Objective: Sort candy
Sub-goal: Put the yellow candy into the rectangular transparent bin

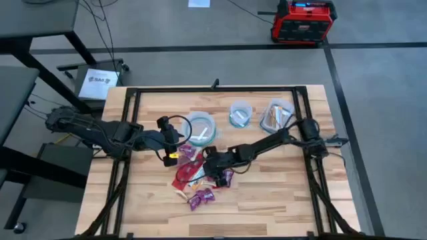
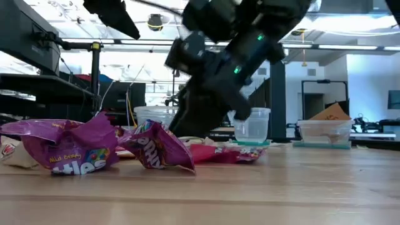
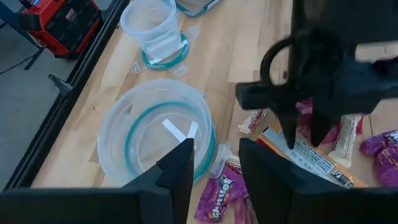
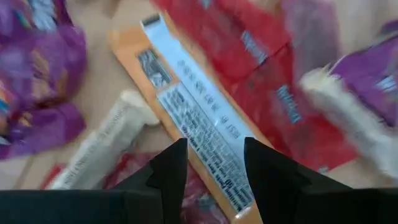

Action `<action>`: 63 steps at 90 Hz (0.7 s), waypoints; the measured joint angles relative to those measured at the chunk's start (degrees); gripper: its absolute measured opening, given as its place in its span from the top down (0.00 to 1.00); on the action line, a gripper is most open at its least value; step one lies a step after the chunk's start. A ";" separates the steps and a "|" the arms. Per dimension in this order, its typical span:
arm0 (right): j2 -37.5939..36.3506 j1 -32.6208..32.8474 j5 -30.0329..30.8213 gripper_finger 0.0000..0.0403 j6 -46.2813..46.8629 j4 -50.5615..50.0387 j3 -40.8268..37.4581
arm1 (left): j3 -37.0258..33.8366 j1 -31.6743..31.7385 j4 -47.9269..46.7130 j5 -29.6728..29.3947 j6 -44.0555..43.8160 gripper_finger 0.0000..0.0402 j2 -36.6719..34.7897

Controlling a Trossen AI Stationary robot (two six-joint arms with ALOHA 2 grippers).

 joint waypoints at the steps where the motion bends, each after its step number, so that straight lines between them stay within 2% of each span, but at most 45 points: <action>1: 0.21 -0.09 -0.02 0.65 0.00 -0.01 0.09 | 0.00 0.00 -0.02 0.00 -0.05 0.72 0.00; 21: 2.48 -1.10 -0.14 0.68 0.19 -3.02 1.48 | 0.00 0.00 0.00 0.00 -0.34 0.72 0.00; 28: 2.46 -1.11 -0.10 0.76 -0.89 -5.35 1.44 | 0.00 0.00 -0.02 0.00 -0.34 0.72 0.00; 37: 2.41 -1.18 -0.11 0.93 -2.57 -6.51 1.37 | 0.00 0.00 0.03 0.01 -0.21 0.72 0.00; 41: 2.20 -1.17 -0.06 0.97 -3.30 -6.93 1.35 | 0.00 0.00 0.05 0.00 -0.21 0.72 0.00; 63: 1.64 -1.20 0.32 1.00 -4.15 -9.29 2.67 | 0.00 0.00 0.07 0.00 -0.25 0.72 0.00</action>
